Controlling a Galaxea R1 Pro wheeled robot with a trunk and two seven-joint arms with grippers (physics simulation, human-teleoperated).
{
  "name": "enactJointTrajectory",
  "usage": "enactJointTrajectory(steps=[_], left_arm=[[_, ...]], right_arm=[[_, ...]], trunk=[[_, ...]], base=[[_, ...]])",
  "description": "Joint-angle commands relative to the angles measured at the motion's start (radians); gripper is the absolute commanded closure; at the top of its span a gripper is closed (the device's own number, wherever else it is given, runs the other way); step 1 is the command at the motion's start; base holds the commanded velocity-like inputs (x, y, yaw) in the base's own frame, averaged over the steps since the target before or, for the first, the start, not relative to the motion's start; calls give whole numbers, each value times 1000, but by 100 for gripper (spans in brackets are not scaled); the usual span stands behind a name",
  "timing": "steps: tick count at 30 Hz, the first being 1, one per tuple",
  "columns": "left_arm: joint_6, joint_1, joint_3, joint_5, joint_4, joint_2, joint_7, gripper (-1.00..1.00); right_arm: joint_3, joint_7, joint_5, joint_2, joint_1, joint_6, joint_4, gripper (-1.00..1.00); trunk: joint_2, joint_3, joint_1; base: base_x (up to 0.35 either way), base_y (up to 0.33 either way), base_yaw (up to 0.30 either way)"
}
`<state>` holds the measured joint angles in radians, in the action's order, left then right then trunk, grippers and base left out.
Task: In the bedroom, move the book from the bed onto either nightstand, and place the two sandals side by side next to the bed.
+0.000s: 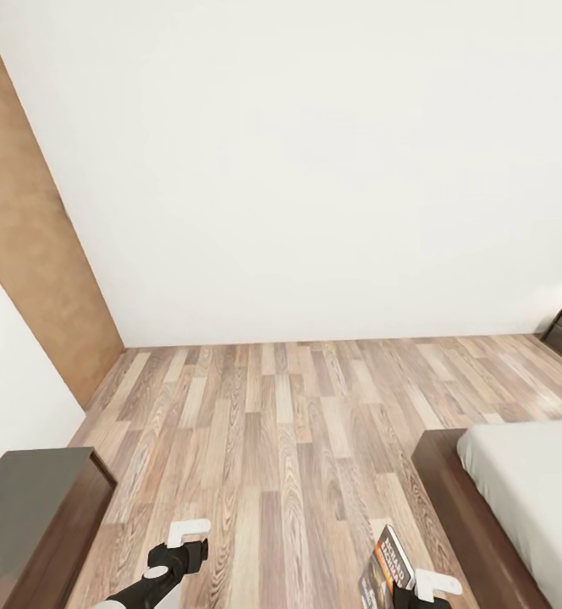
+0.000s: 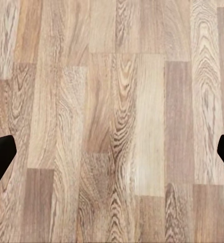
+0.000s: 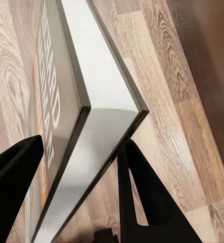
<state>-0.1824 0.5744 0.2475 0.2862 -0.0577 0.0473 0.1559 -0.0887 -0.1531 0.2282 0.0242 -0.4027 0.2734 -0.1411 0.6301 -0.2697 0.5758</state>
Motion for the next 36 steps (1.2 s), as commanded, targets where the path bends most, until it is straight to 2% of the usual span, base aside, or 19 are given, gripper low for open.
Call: enactJointTrajectory(steps=[1,9,36], left_arm=[[-3,1,9,8,1,0,4,-100],[-3,1,9,8,1,0,4,-100],[-3,1,9,8,1,0,4,-100]], right_arm=[[-9,-3,8,0,-1,3,0,100],[-9,-3,7,0,-1,3,0,100],[-10,-3,7,0,-1,3,0,100]], trunk=[[1,-2,1],[1,-2,1],[1,-2,1]], base=[[316,60,-19],[321,89,-192],[315,168,-283]])
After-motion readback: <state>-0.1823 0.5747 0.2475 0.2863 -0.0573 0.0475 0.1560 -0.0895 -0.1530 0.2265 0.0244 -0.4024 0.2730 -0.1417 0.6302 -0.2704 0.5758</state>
